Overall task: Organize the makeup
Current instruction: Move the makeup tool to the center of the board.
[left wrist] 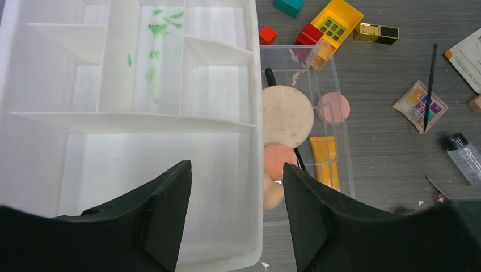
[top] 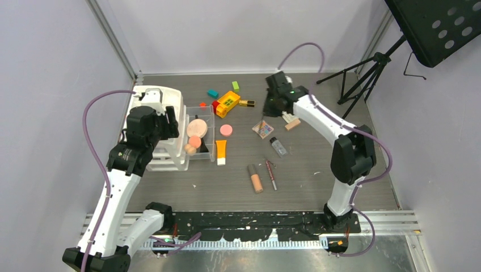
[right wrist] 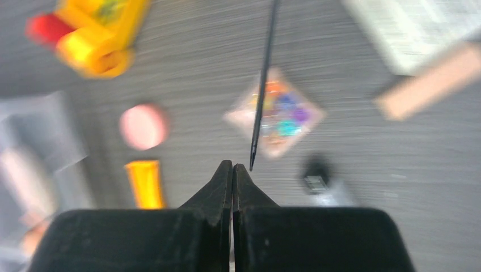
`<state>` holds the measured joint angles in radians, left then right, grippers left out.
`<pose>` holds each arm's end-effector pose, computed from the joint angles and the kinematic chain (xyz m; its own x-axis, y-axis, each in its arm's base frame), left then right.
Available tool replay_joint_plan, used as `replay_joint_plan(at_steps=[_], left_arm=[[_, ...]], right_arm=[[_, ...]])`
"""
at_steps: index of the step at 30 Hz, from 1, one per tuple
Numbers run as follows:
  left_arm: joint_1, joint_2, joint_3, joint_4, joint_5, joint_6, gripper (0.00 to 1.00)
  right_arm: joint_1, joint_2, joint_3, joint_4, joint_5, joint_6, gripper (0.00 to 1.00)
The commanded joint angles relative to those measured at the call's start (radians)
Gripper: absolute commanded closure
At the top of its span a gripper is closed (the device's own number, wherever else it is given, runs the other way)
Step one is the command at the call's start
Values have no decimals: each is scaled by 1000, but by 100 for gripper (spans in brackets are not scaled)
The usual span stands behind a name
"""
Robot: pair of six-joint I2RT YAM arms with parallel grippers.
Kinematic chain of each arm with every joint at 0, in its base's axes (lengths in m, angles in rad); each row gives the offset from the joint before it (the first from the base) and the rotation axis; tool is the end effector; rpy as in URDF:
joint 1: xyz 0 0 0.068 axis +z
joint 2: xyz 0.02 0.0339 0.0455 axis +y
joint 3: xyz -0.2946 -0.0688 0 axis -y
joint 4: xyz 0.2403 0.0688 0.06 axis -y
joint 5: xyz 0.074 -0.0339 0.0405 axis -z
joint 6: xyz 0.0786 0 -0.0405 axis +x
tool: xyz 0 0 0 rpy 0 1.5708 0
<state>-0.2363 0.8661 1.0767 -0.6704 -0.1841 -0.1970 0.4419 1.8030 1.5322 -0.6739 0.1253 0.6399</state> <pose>0.1853 -0.0298 0.3797 -0.4369 -0.0927 -0.8947 -0.0152 0.9953 -0.0957 0.3879 0.1726 0.2706 -0.8014 0.2762 -0.5305 0.1501 0.9515 0.2687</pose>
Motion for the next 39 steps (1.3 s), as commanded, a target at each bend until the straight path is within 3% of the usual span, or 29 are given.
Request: replay_joint_plan(at_steps=[1,8,11,18,26,39], left_arm=[[-3,-18,16,30,-23,14,38],[-3,-33,12,30,-40,16,38],[-3,-38,9,31,-41,16,38],[-3,-38,12,32,-35,16,38],[-3,-41,9,30,-32,15,38],[-3,-41,9,30,-33,14,38]], right_arm=[[151,57,148,150,-181,39,97],[289,180,372,132,-145,62,94],[277,178,341,112,-34,67,90],[206,220,315,53,59,-12,61],[185,386,483,-69,132,-66,59],[237,629,763,-187,96,-69,56]])
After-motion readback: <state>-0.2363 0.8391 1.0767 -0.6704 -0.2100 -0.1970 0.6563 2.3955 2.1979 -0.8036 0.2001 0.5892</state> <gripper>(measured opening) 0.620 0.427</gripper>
